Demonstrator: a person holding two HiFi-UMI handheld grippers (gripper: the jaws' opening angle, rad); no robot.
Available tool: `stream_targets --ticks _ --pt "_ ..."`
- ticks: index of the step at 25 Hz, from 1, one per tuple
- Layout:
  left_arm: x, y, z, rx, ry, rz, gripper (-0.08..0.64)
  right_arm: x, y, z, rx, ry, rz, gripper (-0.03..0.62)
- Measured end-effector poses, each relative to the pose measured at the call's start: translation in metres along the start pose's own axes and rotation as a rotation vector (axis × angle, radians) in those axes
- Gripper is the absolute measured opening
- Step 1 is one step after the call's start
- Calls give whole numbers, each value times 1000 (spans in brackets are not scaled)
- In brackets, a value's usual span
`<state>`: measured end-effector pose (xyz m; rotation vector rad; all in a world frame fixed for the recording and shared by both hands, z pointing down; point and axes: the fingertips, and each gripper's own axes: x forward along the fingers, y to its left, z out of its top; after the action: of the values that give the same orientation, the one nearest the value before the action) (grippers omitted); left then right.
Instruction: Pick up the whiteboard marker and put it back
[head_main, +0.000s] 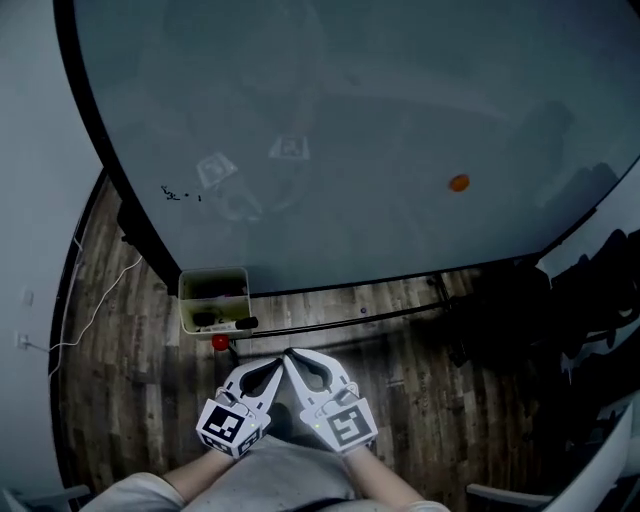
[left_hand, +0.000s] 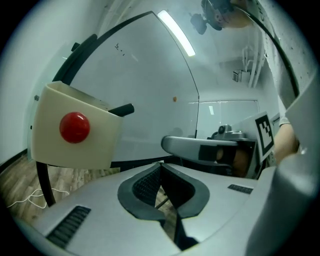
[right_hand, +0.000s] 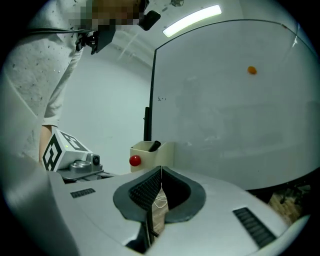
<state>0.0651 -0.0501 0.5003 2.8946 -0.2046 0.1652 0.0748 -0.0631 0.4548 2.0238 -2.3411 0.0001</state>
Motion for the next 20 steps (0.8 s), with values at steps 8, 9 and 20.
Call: stream_targets --ticks 8,9,20 --pt "0 16 27 -3 -56 154 15 19 11 20 -3 -45 218 20" --pt "-4 19 27 -7 -58 194 15 19 12 21 3 -45 248 20" --pt "-41 27 35 -55 -150 523 15 17 18 6 3 60 504 20"
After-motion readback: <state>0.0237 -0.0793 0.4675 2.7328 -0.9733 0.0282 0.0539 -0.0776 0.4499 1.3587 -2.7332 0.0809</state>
